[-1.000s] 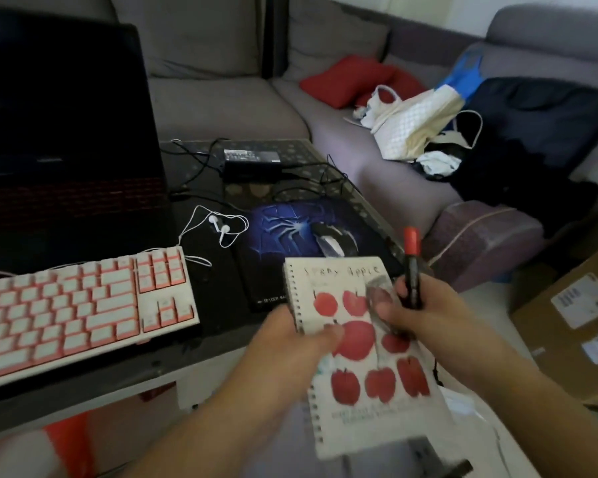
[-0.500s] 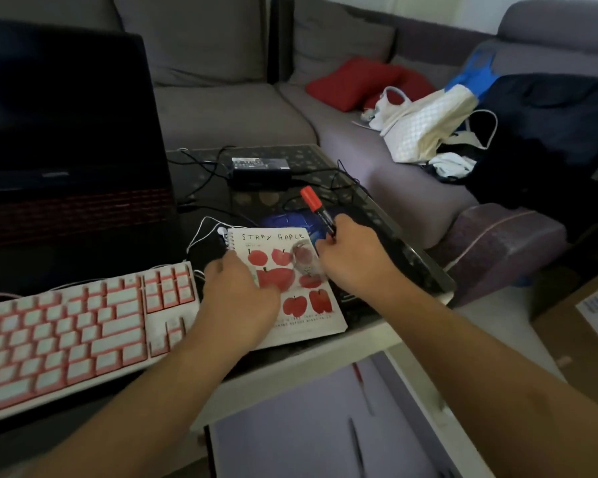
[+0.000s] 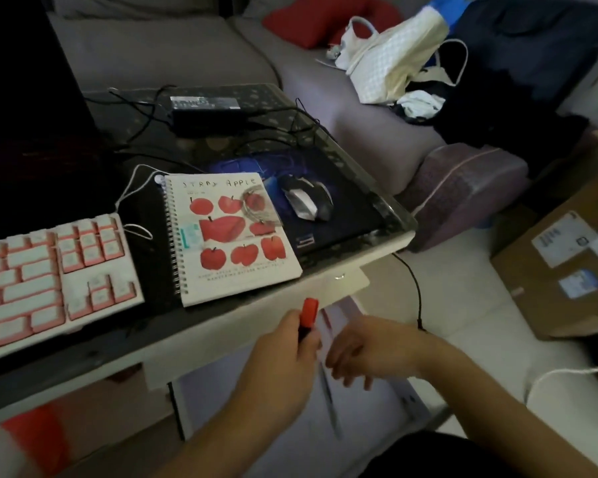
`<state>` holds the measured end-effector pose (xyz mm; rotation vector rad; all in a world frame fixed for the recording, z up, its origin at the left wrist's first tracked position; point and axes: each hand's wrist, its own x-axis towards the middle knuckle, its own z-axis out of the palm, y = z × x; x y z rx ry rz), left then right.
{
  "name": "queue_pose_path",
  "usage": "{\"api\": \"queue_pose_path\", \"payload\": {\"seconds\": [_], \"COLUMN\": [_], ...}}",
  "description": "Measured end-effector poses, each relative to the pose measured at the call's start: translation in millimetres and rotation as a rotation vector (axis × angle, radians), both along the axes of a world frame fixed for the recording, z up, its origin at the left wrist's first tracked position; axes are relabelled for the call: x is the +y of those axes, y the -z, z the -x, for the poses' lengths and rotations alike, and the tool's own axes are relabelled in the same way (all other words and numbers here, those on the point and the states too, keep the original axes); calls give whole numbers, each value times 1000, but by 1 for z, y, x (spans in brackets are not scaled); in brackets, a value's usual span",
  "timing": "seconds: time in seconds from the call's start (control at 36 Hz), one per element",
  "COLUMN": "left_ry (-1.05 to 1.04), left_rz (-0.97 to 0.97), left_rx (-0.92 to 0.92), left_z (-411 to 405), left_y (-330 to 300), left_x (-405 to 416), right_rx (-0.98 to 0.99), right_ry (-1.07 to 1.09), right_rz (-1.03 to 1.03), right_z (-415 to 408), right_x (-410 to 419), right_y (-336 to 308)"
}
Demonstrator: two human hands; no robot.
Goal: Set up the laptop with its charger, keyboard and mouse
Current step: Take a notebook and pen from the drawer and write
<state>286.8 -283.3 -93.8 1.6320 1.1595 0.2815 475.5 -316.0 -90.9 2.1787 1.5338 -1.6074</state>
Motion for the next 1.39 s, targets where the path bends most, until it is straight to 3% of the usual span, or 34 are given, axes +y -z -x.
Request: {"api": "queue_pose_path", "payload": {"seconds": [0.11, 0.17, 0.36, 0.47, 0.56, 0.64, 0.72, 0.78, 0.86, 0.97, 1.14, 1.25, 1.39], "left_ry": [-48, -61, -54, -65, -64, -19, 34, 64, 117, 130, -104, -224, -239], "left_rz": [124, 133, 147, 170, 198, 216, 205, 183, 90, -66, -343, -407, -463], "left_rx": [33, 25, 50, 58, 43, 37, 57, 51, 47, -15, -6, 61, 220], "left_z": [2, 2, 3, 5, 4, 4, 3, 3, 2, 2, 3, 3, 6], "left_y": [26, 34, 50, 59, 61, 58, 46, 33, 3, -39, -92, -110, -98], "left_x": [-3, 0, 12, 17, 17, 14, 14, 13, 13, 14, 42, 88, 145], "right_rx": [-419, -515, -539, -513, -599, -621, -680, -616, -469, -252, 158, 87, -181], "right_ry": [54, 3, -114, 151, 208, 184, -5, -51, -26, -23, 450, 410, 210], "right_rz": [67, 95, 33, -153, -258, -209, -98, -2, 17, -30, -454, -686, -672], "right_z": [2, 16, 29, 7, -10, -17, -15, -12, -11, -28, -48, -24, 28], "right_x": [-14, -21, -11, 9, 19, 19, 15, 10, -1, -23, -34, 23, 104], "right_y": [102, 137, 174, 179, 181, 191, 202, 202, 178, 96, -41, -87, -103]}}
